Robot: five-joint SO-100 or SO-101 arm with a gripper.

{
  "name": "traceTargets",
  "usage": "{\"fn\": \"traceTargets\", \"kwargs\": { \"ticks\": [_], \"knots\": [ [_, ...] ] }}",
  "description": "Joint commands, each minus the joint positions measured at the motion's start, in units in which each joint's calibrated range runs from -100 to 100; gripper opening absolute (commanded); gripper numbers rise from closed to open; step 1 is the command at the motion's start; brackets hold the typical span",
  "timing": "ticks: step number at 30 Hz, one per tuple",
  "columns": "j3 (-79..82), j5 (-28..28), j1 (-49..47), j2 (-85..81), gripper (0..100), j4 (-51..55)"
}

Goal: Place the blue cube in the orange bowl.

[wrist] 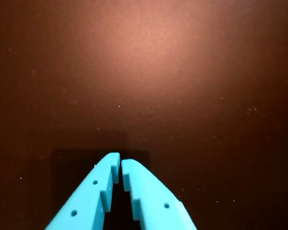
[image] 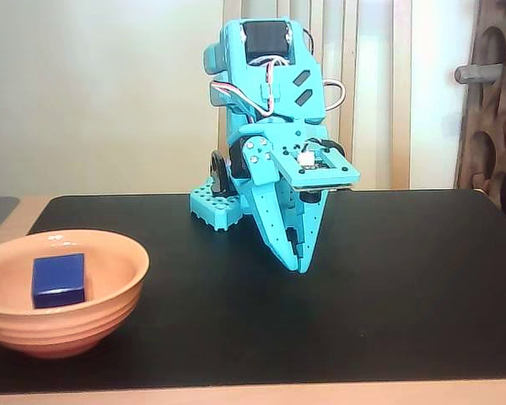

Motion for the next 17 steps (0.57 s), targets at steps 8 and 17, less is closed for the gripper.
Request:
{"fn": "traceTargets", "kwargs": {
  "ticks": [8,17],
  "knots": [
    [0.63,0.19,-0.63,-0.42,1,0.44],
    [0.63,0.19,-0.63,-0.42,1,0.44]
  ]
}}
